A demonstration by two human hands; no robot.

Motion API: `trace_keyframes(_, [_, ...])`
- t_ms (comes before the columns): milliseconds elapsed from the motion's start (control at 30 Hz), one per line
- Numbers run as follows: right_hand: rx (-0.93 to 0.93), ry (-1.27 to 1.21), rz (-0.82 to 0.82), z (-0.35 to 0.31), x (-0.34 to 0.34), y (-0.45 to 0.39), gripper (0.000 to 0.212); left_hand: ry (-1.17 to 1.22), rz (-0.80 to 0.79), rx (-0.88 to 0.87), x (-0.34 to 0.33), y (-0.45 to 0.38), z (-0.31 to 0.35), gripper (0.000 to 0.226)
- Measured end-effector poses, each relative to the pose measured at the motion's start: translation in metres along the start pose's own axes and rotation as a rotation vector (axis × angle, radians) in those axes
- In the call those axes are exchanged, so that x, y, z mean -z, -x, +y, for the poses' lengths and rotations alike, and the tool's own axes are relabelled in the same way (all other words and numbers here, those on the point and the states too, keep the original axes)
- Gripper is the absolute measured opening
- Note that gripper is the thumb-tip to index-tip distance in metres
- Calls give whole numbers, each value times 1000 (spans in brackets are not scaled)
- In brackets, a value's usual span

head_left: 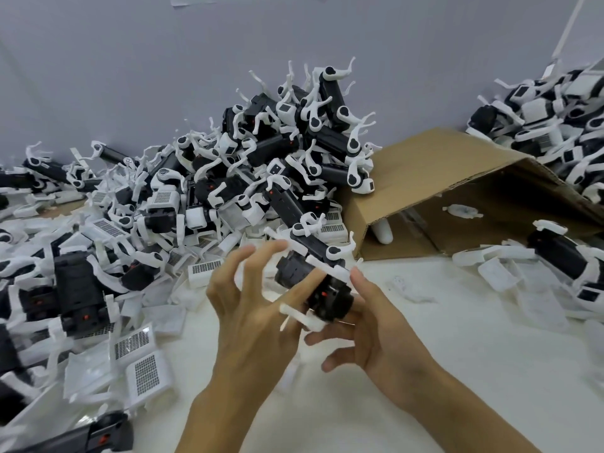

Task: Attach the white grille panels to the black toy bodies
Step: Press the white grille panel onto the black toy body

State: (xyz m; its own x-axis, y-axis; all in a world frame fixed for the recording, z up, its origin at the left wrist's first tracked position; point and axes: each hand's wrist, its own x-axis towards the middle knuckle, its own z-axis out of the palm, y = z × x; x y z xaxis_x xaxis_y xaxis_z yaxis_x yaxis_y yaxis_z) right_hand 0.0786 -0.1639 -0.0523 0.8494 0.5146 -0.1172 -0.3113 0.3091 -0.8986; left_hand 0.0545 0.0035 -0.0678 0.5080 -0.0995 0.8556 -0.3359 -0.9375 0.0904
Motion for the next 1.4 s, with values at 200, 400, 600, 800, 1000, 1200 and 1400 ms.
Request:
trace_keyframes(200, [-74, -269, -41, -1, 5, 1, 46, 82, -133, -79, 6, -2, -9, 76])
trace_keyframes(400, [349, 113, 145, -5, 9, 0, 40, 914, -97, 570, 4, -1, 4, 35])
trace_keyframes(600, [636, 763, 142, 21, 7, 2, 94, 1291, -158, 1005, 1, -3, 23, 41])
trace_keyframes(800, [602, 810, 226, 17, 1, 6, 47, 1335, -114, 1164, 0, -7, 31, 44])
trace_keyframes(1000, [604, 887, 202, 13, 4, 5, 57, 1371, -89, 1125, 1, -7, 28, 36])
trace_keyframes(1200, [536, 764, 236, 12, 2, 9, 40, 1326, -175, 938, 1, -3, 19, 46])
trace_keyframes(1400, [114, -75, -223, 10, -4, 8, 65, 1321, -367, 844, 8, -6, 11, 57])
